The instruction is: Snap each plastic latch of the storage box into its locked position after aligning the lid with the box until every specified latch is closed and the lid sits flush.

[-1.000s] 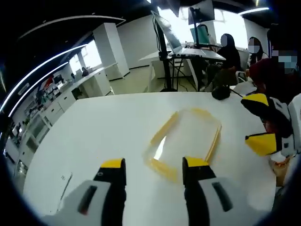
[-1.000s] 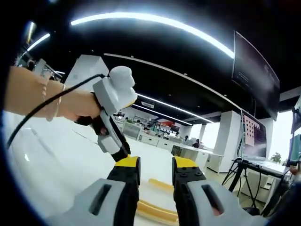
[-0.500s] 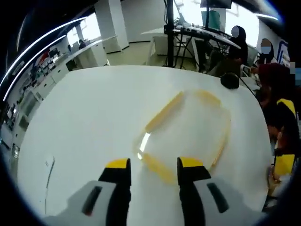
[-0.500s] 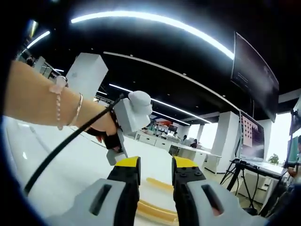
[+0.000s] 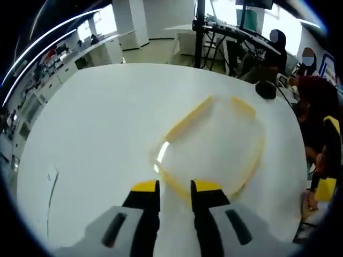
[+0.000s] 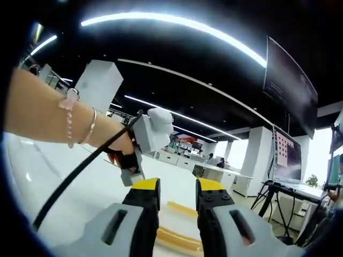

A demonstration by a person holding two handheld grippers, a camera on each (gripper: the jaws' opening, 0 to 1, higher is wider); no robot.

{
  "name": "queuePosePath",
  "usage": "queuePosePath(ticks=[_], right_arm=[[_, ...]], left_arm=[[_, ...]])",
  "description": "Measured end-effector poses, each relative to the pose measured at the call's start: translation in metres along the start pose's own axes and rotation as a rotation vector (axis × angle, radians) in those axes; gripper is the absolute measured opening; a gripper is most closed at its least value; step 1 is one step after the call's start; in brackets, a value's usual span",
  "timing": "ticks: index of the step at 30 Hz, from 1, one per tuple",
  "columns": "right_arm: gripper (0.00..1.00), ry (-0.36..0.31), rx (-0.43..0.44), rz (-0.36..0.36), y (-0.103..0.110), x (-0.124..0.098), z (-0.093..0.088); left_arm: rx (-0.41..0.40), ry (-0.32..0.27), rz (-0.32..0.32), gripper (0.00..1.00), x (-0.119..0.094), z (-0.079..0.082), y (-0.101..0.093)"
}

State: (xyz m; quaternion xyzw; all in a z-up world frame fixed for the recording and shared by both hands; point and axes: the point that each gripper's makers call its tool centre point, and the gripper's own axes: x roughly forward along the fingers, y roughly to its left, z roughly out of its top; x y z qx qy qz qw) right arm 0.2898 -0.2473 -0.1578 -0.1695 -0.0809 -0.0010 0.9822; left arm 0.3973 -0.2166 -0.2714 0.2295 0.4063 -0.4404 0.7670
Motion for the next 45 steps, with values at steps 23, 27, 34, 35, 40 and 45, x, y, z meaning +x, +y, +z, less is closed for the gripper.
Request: queuePosePath(ticks=[23,27,34,35,40,45], right_arm=[[0.26,0.008,-0.009,0.005,0.0,-0.001,0.003],[0.26,0.014,-0.007,0.006,0.001,0.0,0.002],[0.24,0.025,0.027,-0.01,-0.006,0.001,-0.002],[0.24,0.028,0.038,-0.014,-0.008,0.001,-0.003],[0.23,0.037,0.076,-0.023,-0.014,0.001,-0.007],[0.23,0.059,0.09,-0.033,-0.019,0.002,-0.012]], left_arm=[[-0.109,0.075,0.016,0.02,-0.008,-0.01,0.007],[-0.093,0.073,0.026,0.02,-0.01,-0.012,0.008],[-0.103,0.041,0.048,0.02,-0.014,-0.018,0.017],[-0.107,0.035,0.052,0.02,-0.015,-0.019,0.018],[-0.126,0.017,0.06,0.02,-0.017,-0.022,0.023],[-0.138,0.005,0.07,0.02,-0.019,-0.025,0.027]])
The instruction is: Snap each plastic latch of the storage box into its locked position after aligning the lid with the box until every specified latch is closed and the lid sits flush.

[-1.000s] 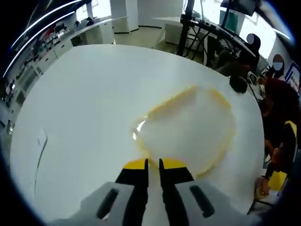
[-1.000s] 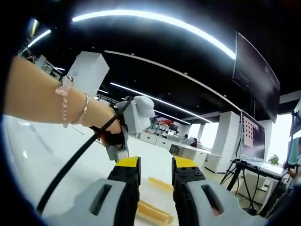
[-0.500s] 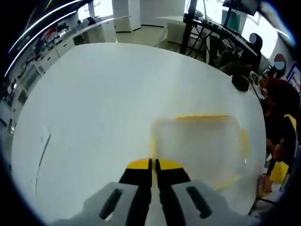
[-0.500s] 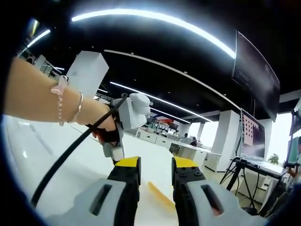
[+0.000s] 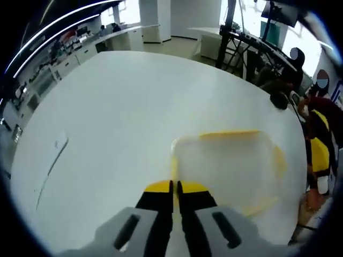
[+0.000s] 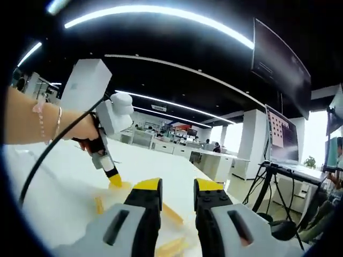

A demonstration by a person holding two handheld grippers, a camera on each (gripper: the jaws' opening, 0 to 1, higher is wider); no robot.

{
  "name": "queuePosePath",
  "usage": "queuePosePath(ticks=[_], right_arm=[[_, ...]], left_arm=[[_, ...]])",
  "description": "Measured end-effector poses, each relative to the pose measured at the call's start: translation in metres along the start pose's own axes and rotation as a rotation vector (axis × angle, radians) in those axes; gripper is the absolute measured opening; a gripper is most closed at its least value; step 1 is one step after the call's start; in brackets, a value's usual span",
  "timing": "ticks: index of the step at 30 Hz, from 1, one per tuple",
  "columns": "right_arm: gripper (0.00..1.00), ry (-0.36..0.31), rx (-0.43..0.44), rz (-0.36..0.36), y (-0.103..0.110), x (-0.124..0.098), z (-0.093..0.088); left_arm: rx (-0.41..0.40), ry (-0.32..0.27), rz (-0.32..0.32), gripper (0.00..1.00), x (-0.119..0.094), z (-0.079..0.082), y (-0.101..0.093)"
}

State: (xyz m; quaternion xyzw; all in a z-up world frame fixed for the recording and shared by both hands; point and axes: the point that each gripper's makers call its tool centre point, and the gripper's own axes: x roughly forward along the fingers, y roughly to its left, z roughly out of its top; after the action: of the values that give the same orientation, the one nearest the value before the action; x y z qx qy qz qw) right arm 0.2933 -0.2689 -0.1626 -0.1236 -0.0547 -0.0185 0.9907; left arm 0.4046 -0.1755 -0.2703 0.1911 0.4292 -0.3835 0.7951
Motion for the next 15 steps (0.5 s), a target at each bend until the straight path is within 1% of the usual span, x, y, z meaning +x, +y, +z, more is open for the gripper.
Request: queuePosePath(ticks=[3,5,7,8,9,15], right_arm=[[0.23,0.048,0.01,-0.017,-0.008,0.003,-0.01],[0.23,0.081,0.018,-0.014,-0.009,0.002,-0.013],[0.23,0.09,0.024,-0.015,-0.009,0.001,-0.013],[0.23,0.1,0.031,-0.011,-0.007,-0.001,-0.014],[0.23,0.127,0.023,-0.009,-0.002,-0.002,-0.021],[0.23,0.161,0.015,-0.006,0.002,-0.003,-0.03]], left_arm=[[-0.016,-0.018,0.018,0.02,-0.003,-0.006,0.008],[-0.029,-0.032,0.025,0.02,-0.006,-0.009,0.014],[-0.035,-0.04,0.026,0.02,-0.007,-0.011,0.016],[-0.043,-0.048,0.027,0.02,-0.008,-0.013,0.019],[-0.051,-0.057,0.028,0.02,-0.009,-0.014,0.021],[-0.056,-0.067,0.03,0.02,-0.01,-0.016,0.023]])
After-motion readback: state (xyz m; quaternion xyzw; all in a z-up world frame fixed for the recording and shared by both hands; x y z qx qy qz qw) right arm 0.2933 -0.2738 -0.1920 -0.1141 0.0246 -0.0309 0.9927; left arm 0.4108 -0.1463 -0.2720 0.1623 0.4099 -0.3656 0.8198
